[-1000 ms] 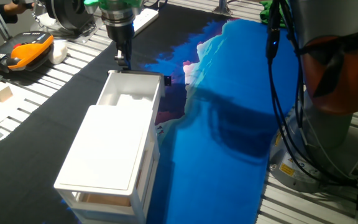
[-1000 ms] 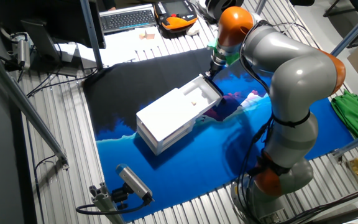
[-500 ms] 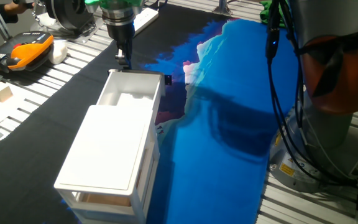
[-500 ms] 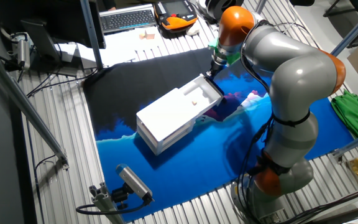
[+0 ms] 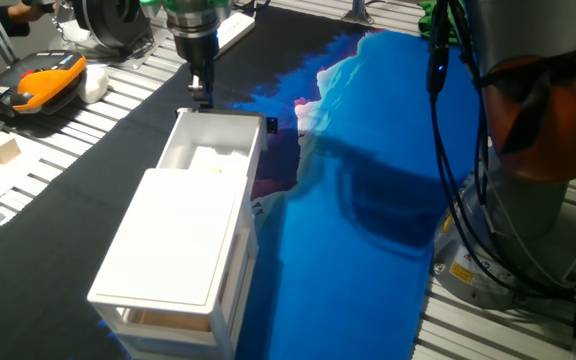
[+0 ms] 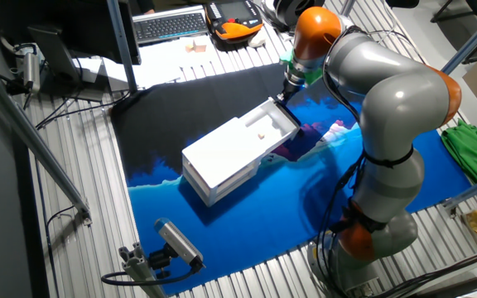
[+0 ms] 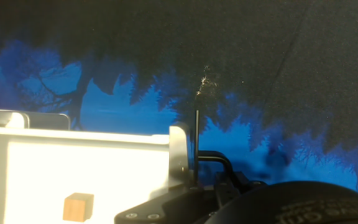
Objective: Grasp the handle and open the drawer
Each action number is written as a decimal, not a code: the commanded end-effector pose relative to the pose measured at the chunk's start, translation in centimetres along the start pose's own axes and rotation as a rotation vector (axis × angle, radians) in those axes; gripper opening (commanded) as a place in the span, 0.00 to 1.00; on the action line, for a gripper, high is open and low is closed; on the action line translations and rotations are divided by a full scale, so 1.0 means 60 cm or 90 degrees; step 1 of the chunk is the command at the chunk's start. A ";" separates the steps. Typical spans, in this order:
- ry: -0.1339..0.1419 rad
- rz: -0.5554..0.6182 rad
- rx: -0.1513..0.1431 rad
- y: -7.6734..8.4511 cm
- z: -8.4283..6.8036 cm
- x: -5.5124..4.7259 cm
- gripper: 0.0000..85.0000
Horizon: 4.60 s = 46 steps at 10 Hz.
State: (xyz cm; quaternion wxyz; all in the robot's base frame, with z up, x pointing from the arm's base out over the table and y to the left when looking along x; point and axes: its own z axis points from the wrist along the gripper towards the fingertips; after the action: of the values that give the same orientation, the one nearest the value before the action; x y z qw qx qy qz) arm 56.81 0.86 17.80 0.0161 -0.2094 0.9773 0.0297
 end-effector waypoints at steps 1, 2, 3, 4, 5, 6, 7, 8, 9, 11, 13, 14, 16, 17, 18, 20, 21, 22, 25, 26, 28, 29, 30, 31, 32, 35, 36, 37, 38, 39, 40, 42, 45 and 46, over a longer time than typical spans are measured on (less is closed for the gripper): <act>-0.002 0.000 0.000 0.000 0.001 0.000 0.00; -0.006 0.000 0.001 0.001 0.003 0.000 0.00; -0.009 -0.002 -0.003 0.000 0.005 0.000 0.00; -0.010 -0.002 -0.007 0.000 0.006 0.000 0.00; -0.011 -0.003 -0.007 0.000 0.006 0.000 0.00; -0.013 -0.003 -0.005 0.001 0.006 0.000 0.00; -0.013 -0.002 -0.004 0.001 0.006 0.000 0.00; -0.015 -0.002 0.001 0.001 0.007 0.000 0.00; -0.016 -0.004 0.011 0.002 0.007 0.000 0.00; -0.025 -0.001 0.017 0.002 0.010 0.003 0.20; -0.028 0.005 0.017 0.003 0.011 0.004 0.20; -0.030 0.009 0.018 0.003 0.011 0.004 0.20; -0.044 0.025 0.019 0.003 0.011 0.005 0.40; -0.048 0.029 0.018 0.003 0.009 0.005 0.40; -0.049 0.032 0.015 0.003 0.007 0.006 0.40; -0.052 0.035 0.011 0.003 0.003 0.006 0.40; -0.050 0.035 0.011 0.004 -0.003 0.007 0.40; -0.049 0.035 0.011 0.004 -0.009 0.008 0.40; -0.046 0.040 0.009 0.006 -0.028 0.011 0.40; -0.046 0.042 0.008 0.006 -0.035 0.013 0.40; -0.034 0.038 0.018 0.010 -0.056 0.020 0.20; -0.029 0.030 0.022 0.010 -0.063 0.026 0.00; -0.023 0.026 0.022 0.011 -0.067 0.030 0.00; -0.019 0.025 0.029 0.011 -0.072 0.034 0.00; -0.013 0.027 0.042 0.012 -0.078 0.038 0.00; 0.009 0.023 0.046 0.009 -0.092 0.050 0.00; 0.003 0.027 0.033 0.008 -0.093 0.055 0.00; -0.001 0.030 0.017 0.008 -0.093 0.057 0.00; 0.001 0.031 0.011 0.009 -0.094 0.059 0.00; 0.001 0.032 0.010 0.010 -0.094 0.062 0.00; 0.002 0.032 0.011 0.011 -0.094 0.062 0.00; 0.002 0.031 0.011 0.012 -0.094 0.062 0.00; 0.001 0.032 0.012 0.012 -0.096 0.061 0.00; 0.002 0.032 0.013 0.012 -0.096 0.061 0.00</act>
State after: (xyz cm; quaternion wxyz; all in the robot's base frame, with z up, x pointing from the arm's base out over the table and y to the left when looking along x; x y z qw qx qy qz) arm 53.10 -0.34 23.46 0.0154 -0.1839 0.9826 0.0197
